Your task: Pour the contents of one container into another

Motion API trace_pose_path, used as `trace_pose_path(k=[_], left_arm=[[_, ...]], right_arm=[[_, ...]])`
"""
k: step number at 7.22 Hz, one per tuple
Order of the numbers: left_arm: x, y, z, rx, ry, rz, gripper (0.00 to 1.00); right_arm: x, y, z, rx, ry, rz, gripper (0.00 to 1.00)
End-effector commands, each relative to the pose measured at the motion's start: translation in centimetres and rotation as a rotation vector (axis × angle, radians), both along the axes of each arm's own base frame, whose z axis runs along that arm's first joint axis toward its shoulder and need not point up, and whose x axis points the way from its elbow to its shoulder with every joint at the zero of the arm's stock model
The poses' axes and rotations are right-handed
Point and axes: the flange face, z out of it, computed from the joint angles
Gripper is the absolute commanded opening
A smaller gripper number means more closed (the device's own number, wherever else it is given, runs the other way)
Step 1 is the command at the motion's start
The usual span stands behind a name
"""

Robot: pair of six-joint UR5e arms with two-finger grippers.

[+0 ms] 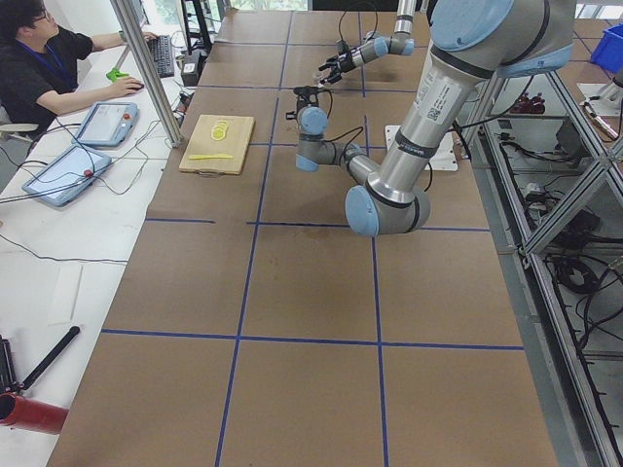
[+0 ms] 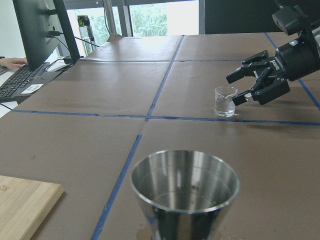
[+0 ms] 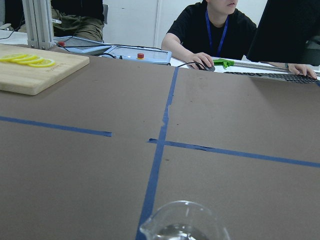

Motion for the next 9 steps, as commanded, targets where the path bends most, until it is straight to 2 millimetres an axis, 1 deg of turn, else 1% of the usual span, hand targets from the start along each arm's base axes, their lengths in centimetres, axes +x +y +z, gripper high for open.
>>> trace_pose_path(k=[1,2,3,4,5,6,7,9], left_arm=[[0.02,-0.01,0.05,0.000,-0.001,0.000,0.00],[-0.01,0.01,-0.02,0.001,0.000,0.000,0.00],[-0.02,0.00,-0.02,0.001,0.000,-0.001,0.00],[-0.02,0.00,-0.02,0.001,0.000,-0.001,0.00],[0.05,0.10,0.08,0.000,-0.001,0.002,0.00],[-0.07,0.17,0.26,0.000,-0.001,0.002,0.00],[-0.22,0.12,0.23,0.001,0.000,-0.001,0.00],[-0.15,0.20,0.23,0.001,0.000,0.000,0.00]], right_arm=[[-1.88,-0.37,0.22,0.009,0.001,0.014,0.95],[-1.86,-0.39,0.27,0.012,0.003,0.018,0.93],[-1.77,-0.49,0.52,0.016,0.007,0.028,0.88],[-1.71,-0.49,0.88,0.007,-0.012,0.038,0.80],[-1.65,-0.55,0.72,0.007,-0.018,0.040,0.72],[-1.53,-0.55,1.07,0.006,-0.013,0.042,0.67],[-1.53,-0.55,1.08,0.005,-0.014,0.043,0.65],[-1.41,-0.53,1.21,0.005,-0.013,0.043,0.64]])
